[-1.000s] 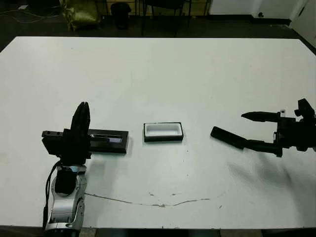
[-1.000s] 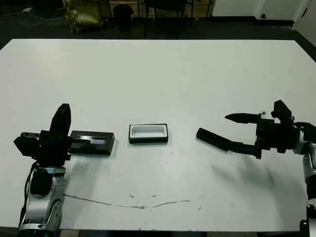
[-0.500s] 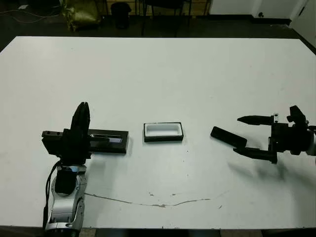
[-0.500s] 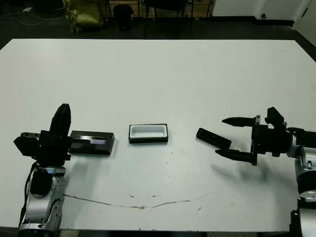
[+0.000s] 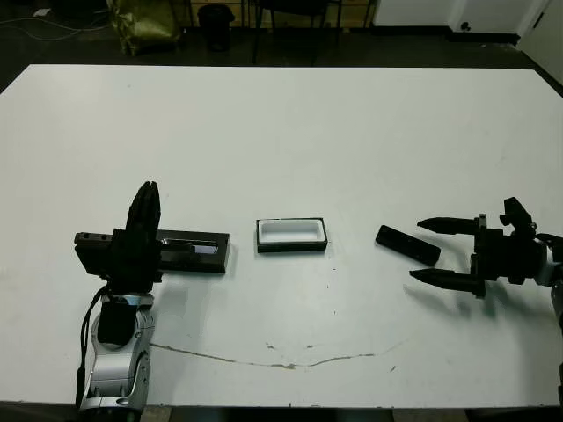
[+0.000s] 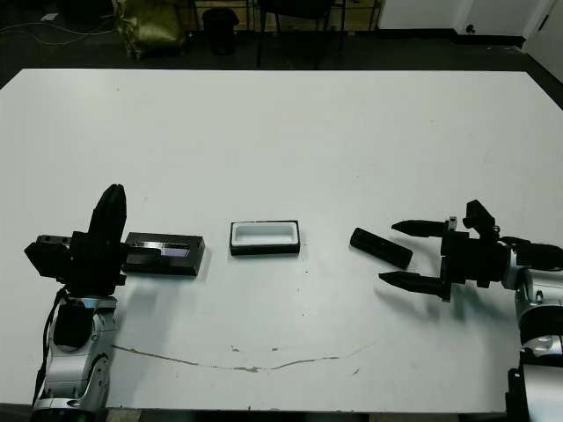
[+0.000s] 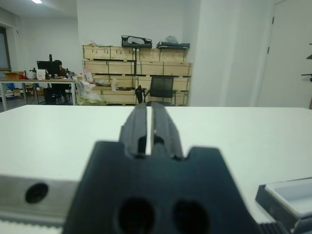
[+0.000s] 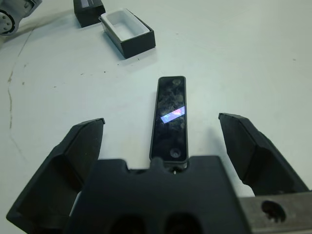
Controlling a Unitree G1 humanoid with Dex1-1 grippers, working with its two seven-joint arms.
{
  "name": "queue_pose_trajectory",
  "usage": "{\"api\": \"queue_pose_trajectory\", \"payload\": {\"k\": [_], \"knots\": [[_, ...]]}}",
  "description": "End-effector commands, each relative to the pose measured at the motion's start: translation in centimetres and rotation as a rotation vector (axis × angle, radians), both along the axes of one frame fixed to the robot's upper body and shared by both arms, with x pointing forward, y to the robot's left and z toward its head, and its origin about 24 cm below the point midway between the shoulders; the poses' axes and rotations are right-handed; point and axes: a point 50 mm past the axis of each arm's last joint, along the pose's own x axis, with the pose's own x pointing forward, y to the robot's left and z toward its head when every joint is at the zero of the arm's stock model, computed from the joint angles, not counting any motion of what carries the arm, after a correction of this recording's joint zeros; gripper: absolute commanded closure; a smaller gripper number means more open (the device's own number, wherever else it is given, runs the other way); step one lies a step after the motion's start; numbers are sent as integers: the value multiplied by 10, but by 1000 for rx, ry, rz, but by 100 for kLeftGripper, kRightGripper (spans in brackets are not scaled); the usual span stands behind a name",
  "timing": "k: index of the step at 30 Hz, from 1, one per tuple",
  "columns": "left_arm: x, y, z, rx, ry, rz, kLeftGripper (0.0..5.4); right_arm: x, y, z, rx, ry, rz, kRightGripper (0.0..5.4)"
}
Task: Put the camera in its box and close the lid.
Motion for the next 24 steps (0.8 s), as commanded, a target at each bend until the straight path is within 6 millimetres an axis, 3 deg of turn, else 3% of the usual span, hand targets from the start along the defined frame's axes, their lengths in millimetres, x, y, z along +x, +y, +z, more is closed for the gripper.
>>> {"api": "queue_pose_trajectory", "payload": {"k": [1, 20, 24], "knots": [[-2, 3, -6, -1, 29, 12, 540, 0, 3, -8, -17, 15, -13, 1], [-2, 3, -6, -1, 30, 18, 540, -6, 1, -32, -45, 64, -133, 1], [-2, 3, -6, -1, 23, 18, 540, -6, -1, -35, -102, 45, -165, 59]]}}
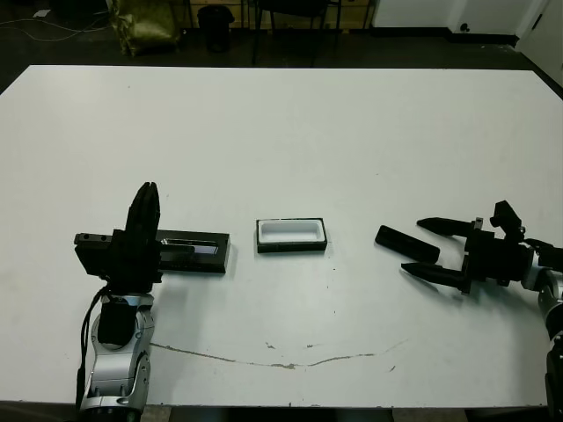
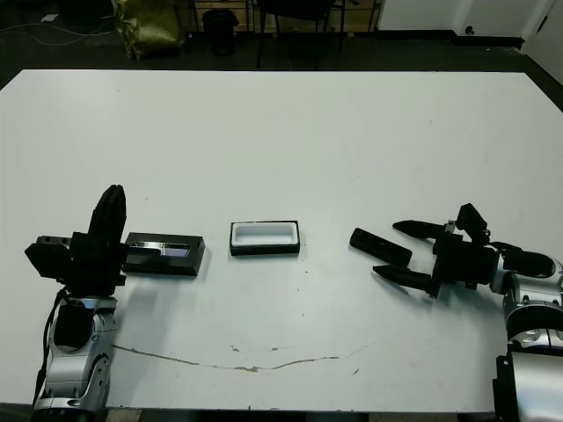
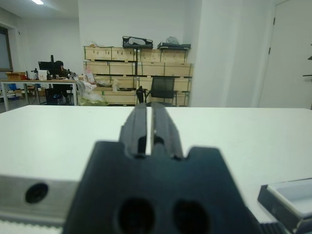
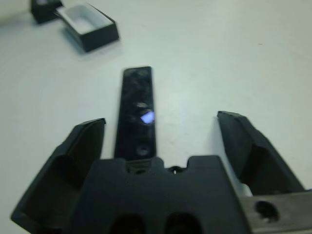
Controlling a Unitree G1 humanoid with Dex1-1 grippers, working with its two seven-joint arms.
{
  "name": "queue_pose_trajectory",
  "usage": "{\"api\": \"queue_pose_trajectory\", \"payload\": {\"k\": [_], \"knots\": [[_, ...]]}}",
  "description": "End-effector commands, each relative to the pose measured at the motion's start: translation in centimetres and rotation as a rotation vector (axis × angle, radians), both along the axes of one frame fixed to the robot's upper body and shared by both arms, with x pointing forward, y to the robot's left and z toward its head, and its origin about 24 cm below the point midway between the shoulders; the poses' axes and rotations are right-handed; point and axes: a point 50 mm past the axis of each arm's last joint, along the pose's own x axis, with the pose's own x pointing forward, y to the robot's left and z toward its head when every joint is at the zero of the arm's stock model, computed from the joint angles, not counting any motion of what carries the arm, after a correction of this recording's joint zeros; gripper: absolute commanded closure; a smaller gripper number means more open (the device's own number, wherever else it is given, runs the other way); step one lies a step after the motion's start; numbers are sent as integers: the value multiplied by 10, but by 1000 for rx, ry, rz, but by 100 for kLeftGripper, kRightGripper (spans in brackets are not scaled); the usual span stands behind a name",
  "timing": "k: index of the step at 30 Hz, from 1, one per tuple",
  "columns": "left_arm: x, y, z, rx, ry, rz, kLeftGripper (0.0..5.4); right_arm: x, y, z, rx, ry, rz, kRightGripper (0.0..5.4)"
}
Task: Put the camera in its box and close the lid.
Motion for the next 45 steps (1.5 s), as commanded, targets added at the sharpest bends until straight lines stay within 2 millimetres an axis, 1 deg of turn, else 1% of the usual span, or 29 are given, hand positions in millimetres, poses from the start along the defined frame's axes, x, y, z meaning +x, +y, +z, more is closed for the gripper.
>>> {"api": "queue_pose_trajectory", "payload": {"k": [1, 4, 8, 12, 14, 17, 19, 21, 28, 30, 32, 34, 37, 42, 44, 45], "knots": [[-2, 3, -5, 0, 28, 14, 540, -13, -1, -22, -11, 112, -25, 81], [-2, 3, -5, -1, 27, 13, 540, -12, -1, -23, -9, 148, -38, 149], [-2, 3, -6, 5, 26, 19, 540, -12, 0, -21, -26, 165, -2, 240], [-1, 3, -5, 2, 21, 15, 540, -11, 2, -20, -37, 222, 35, 330], [-1, 2, -6, -7, 22, 11, 540, -10, 5, -19, -44, 203, 68, 376], [-2, 3, -6, 2, 26, 20, 540, -13, 8, -22, -42, 202, 106, 442], [-2, 3, -6, 0, 29, 22, 540, -14, 7, -26, -40, 236, 90, 468], [-2, 3, -5, 2, 31, 25, 540, -14, 6, -26, -68, 237, 76, 473], [-2, 3, -5, 10, 17, 25, 540, -12, 5, -25, -85, 227, 63, 473], [-2, 3, -6, 4, 20, 21, 540, -10, 4, -23, -109, 196, 46, 473], [-2, 3, -6, 0, 21, 17, 540, -7, 4, -17, -125, 131, 56, 473], [-2, 3, -6, -3, 24, 16, 540, -2, 5, -7, -130, 60, 64, 473], [-2, 2, -6, -4, 29, 18, 540, 6, 11, 16, -116, -68, 98, 473], [-2, 3, -6, -1, 24, 14, 540, 22, 23, 51, 23, -110, 159, 475], [-1, 2, -6, -2, 24, 14, 540, 29, 28, 64, 31, -121, 159, 475], [-2, 2, -7, -2, 26, 15, 540, 32, 32, 72, 7, -131, 155, 476]]}}
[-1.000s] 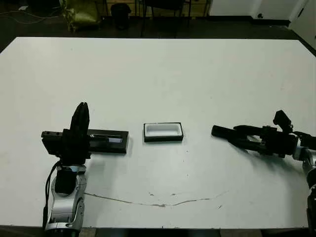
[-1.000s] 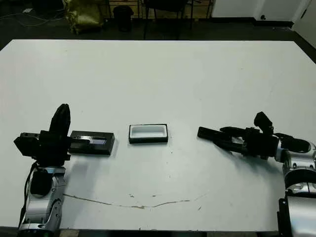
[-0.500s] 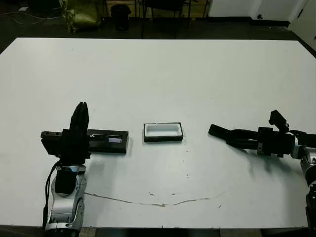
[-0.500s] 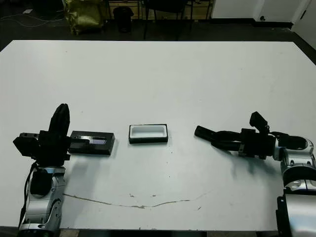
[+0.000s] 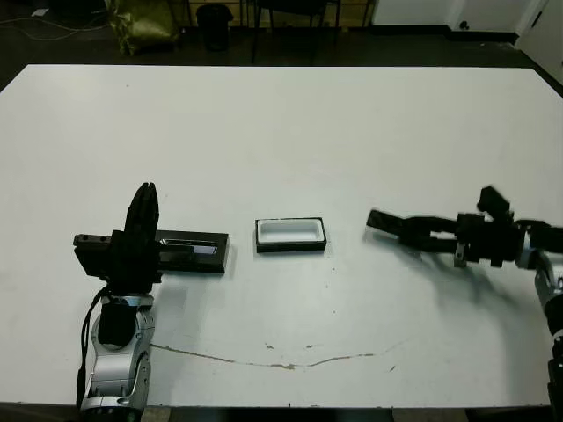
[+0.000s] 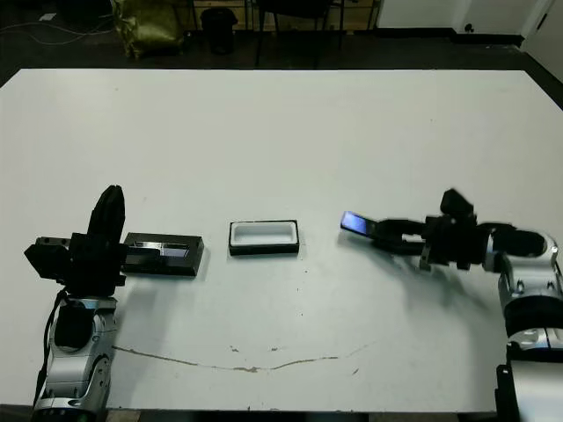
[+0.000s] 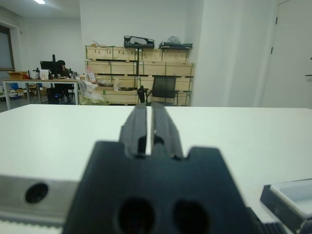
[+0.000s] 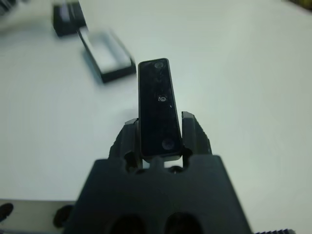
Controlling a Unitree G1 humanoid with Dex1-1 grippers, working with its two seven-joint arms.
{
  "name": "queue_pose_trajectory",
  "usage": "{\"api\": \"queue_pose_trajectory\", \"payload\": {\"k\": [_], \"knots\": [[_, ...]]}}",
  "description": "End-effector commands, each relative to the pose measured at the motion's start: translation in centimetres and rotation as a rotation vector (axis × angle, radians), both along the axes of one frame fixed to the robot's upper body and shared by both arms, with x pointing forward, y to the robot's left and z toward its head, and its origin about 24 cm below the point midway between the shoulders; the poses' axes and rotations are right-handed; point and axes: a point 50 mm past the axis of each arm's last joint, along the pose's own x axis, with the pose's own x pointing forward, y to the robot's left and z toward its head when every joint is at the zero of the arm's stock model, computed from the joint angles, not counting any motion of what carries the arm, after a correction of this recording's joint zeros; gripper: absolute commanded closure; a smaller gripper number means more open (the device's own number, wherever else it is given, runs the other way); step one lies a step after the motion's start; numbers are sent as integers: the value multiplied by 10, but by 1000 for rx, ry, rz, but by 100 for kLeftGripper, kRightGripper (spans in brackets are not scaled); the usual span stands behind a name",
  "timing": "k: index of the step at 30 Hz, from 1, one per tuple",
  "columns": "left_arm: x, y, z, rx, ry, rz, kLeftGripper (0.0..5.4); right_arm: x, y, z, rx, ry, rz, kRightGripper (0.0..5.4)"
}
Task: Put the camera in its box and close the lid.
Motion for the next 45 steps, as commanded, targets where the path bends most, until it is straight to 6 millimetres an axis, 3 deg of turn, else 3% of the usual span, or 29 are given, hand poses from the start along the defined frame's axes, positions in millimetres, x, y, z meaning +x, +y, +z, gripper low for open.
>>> {"api": "queue_pose_trajectory", "payload": {"k": [1, 4, 11, 19, 24, 31, 45], "knots": [[-2, 2, -5, -5, 31, 3, 540, 11, 9, 28, -38, -39, 0, 476], [-2, 1, -5, -8, 33, 6, 540, 19, 30, 46, -14, -72, 97, 476], [-2, 2, -4, 0, 30, 7, 540, 31, 78, 64, -74, -30, 273, 476], [-2, 1, -4, -7, 36, 7, 540, 34, 119, 48, -144, 9, 408, 476], [-2, 0, -4, -12, 37, 5, 540, 36, 135, 32, -203, 102, 437, 476], [-2, 0, -4, -7, 35, 6, 540, 35, 145, 19, -241, 124, 470, 476], [-3, 0, -6, -9, 38, 11, 540, 36, 136, -3, -275, 116, 395, 476]]}}
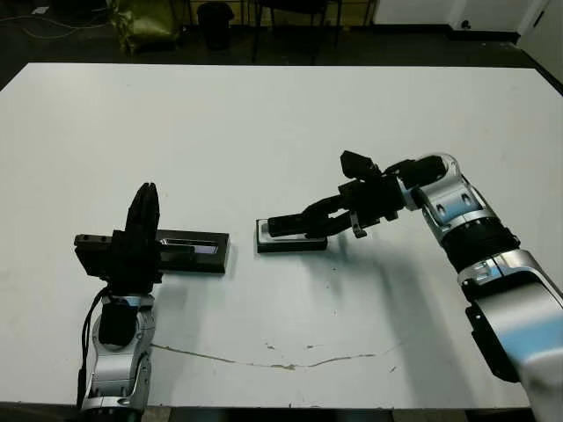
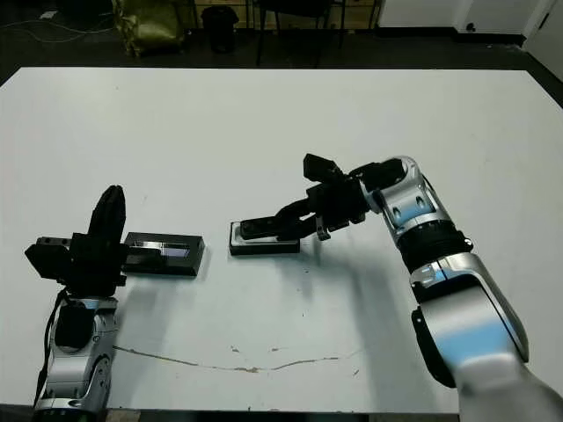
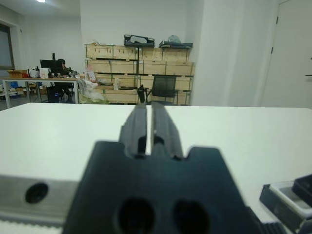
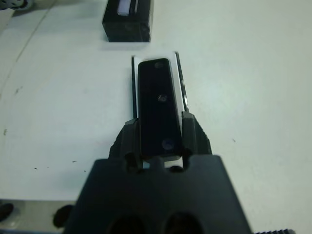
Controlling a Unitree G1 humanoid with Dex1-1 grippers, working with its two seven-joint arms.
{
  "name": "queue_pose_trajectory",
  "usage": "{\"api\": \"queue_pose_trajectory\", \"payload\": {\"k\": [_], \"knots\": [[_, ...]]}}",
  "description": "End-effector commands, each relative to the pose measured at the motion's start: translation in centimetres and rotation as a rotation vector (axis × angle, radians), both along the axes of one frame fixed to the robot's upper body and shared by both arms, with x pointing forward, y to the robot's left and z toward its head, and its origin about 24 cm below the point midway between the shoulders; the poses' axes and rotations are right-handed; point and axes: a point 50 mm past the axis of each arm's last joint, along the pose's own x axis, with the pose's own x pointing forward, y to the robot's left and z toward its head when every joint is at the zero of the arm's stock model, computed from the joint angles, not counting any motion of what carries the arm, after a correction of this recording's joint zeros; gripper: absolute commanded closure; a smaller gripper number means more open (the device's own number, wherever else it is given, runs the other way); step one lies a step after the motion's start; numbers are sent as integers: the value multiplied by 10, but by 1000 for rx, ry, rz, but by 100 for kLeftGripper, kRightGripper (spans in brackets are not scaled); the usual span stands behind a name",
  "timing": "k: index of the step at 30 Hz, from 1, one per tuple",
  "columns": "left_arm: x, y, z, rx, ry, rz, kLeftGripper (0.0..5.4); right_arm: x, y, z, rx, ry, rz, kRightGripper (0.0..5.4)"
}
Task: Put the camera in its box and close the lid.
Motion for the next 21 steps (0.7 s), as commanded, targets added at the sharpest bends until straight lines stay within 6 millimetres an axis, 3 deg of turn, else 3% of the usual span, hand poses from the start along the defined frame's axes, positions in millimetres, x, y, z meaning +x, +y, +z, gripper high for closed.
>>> {"api": "queue_pose_trajectory", "payload": {"k": [1, 21], "knots": [[-3, 1, -7, -5, 36, 13, 540, 1, -1, -4, -11, -2, -10, 476], [-4, 0, -7, -16, 43, 16, 540, -1, 18, -5, -76, -59, 74, 476]]}}
